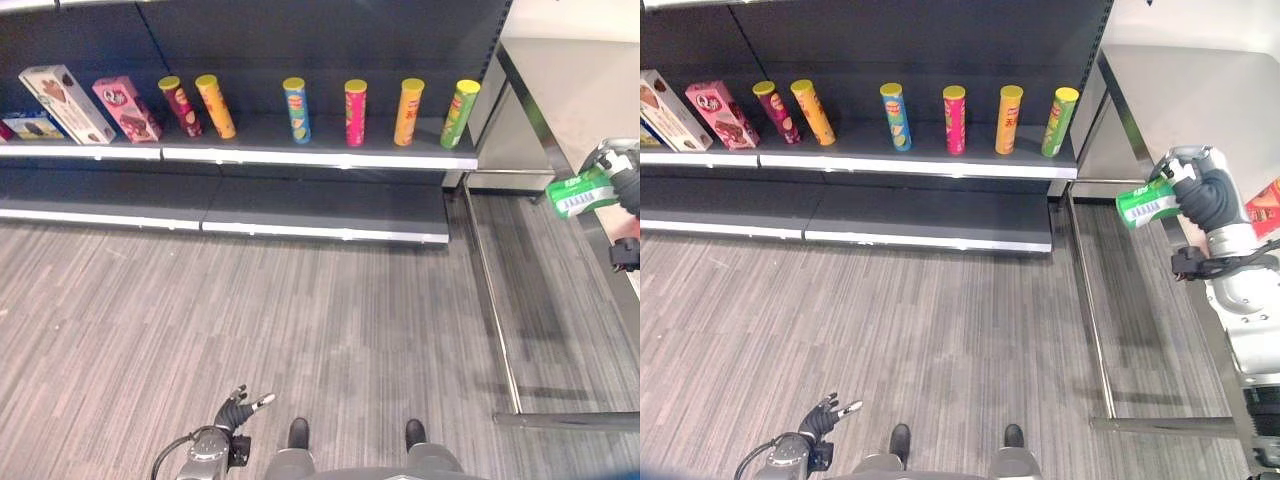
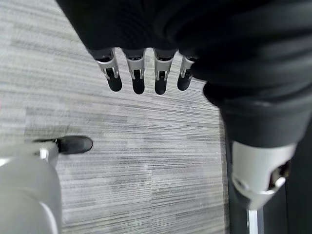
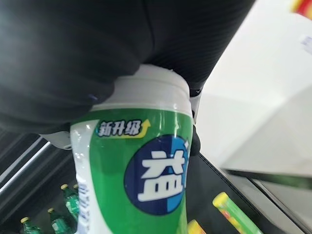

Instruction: Put the goods on the table back onto the shelves and tidy them up.

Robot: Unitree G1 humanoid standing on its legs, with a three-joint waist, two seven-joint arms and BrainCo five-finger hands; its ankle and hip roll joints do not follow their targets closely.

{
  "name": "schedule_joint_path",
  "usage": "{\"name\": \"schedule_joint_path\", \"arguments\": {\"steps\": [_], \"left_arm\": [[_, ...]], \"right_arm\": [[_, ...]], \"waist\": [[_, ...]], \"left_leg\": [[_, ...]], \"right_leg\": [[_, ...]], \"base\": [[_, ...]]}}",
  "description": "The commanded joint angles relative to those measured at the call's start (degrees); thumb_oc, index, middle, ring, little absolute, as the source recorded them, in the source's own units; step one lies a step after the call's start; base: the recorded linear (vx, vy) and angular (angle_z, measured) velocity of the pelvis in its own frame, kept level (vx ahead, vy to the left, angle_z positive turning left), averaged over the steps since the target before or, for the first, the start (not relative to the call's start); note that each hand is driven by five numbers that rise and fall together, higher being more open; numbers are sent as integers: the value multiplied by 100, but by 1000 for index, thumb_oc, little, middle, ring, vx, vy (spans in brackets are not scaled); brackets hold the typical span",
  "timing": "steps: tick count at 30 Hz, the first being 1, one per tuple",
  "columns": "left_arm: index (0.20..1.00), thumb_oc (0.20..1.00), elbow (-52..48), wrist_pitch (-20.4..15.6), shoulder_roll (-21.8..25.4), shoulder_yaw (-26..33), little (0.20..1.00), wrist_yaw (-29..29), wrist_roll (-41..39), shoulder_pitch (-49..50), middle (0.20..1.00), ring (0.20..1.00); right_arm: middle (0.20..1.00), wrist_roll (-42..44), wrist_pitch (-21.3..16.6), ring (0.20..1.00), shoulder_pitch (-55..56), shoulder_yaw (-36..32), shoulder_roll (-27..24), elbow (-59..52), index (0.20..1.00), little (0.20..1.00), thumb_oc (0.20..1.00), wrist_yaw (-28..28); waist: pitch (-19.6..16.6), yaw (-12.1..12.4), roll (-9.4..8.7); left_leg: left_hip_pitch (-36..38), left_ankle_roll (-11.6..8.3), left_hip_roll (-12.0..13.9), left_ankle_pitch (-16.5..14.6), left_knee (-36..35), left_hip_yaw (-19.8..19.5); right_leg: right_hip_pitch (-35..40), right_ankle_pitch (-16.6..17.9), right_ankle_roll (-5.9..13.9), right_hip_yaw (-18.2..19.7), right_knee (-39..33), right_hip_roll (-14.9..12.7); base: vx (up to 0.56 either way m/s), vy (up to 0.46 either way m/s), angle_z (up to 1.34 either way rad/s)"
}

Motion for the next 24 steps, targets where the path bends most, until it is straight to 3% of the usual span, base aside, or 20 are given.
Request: {"name": "schedule_joint_path", "arguments": {"steps": [1,4,6,7,8,11,14,15,17,18,19,20,21,23,24], "left_arm": [[1000,1000,-287,-79,413,-9,1000,92,-12,93,1000,1000],[1000,1000,-272,-69,400,1,1000,106,-60,159,1000,1000],[1000,1000,-272,-46,391,-11,1000,59,-23,278,1000,1000],[1000,1000,-153,-31,400,-48,1000,27,68,350,1000,1000],[1000,1000,-118,-22,400,-76,1000,1,105,366,1000,1000],[1000,1000,35,6,390,-118,1000,17,305,366,1000,1000],[1000,1000,92,26,379,-118,1000,-1,389,429,1000,1000],[1000,1000,76,26,380,-111,1000,-8,402,452,1000,1000],[1000,1000,166,21,373,-109,1000,13,441,431,1000,1000],[1000,1000,193,31,384,-79,1000,25,459,426,1000,1000],[1000,1000,193,30,387,-75,1000,25,460,428,1000,1000],[1000,1000,182,65,432,-25,1000,79,466,371,1000,1000],[1000,1000,110,70,474,-16,1000,82,432,341,1000,1000],[1000,1000,-7,71,602,-13,1000,91,411,362,1000,1000],[1000,1000,-12,74,603,-7,1000,90,410,369,1000,1000]], "right_arm": [[200,45,-401,200,-209,-301,-290,-599,200,200,200,-112],[200,50,-366,200,-339,-201,-390,-548,200,200,200,-131],[200,60,-379,200,-303,-297,-424,-605,200,200,200,-128],[200,34,-415,200,-334,-323,-473,-571,200,200,200,-209],[200,14,-425,200,-365,-337,-500,-557,200,200,200,-251],[200,-126,-383,200,-441,-358,-505,-416,200,200,200,-471],[200,-187,-335,200,-591,-292,-437,-394,200,200,200,-476],[200,-261,-323,200,-642,-271,-404,-417,200,200,200,-518],[200,-293,-277,200,-681,-263,-289,-361,200,200,200,-514],[200,-372,-231,200,-690,-224,-222,-298,200,200,200,-495],[200,-377,-229,200,-696,-217,-216,-298,200,200,200,-497],[200,-492,-156,200,-713,-140,-168,-269,200,200,200,-525],[200,-515,-145,200,-734,-109,-163,-266,200,200,200,-552],[200,-509,-132,200,-881,105,-122,-169,200,200,200,-556],[200,-510,-133,200,-894,119,-121,-163,200,200,200,-558]], "waist": [[-198,303,-442],[-125,415,-524],[-154,511,-524],[-173,602,-405],[-187,652,-345],[-217,765,-278],[-304,810,-183],[-331,832,-111],[-395,845,-103],[-442,882,-128],[-441,891,-145],[-404,869,-207],[-323,795,-230],[-313,829,-187],[-311,826,-192]], "left_leg": [[27,-219,50,-174,2140,177],[-465,-74,-30,-245,2308,246],[-589,-35,-35,-454,1697,383],[-935,-130,34,-83,972,459],[-1072,-171,45,87,560,522],[-1518,-328,-88,345,-220,862],[-1511,-339,-92,399,-254,976],[-1398,-342,-65,580,-235,991],[-1344,-226,-165,620,29,950],[-1276,-166,-237,546,161,998],[-1275,-157,-251,531,177,1017],[-1028,34,-431,318,285,1082],[-879,139,-529,207,309,1056],[-713,338,-596,26,343,1072],[-712,341,-601,21,349,1076]], "right_leg": [[-847,146,3,-30,335,40],[-619,34,-51,6,219,38],[-439,-73,-24,43,111,47],[-260,-197,26,15,13,107],[-155,-282,17,24,-21,144],[258,-482,61,44,-214,165],[425,-536,158,87,-219,134],[517,-599,210,118,-220,99],[565,-575,347,165,-53,-203],[534,-510,420,172,191,-394],[522,-527,431,188,216,-416],[160,-43,424,445,1074,-698],[-57,261,340,624,1550,-747],[-335,640,218,613,2164,-862],[-339,634,220,619,2176,-867]], "base": [[217,-235,37],[227,-173,31],[365,-38,23],[420,64,2],[330,65,5],[327,75,10],[354,177,-13],[362,272,-57],[331,312,-60],[226,221,-78],[304,268,-89],[283,276,-57],[343,340,-36],[278,218,2],[261,125,13]]}}
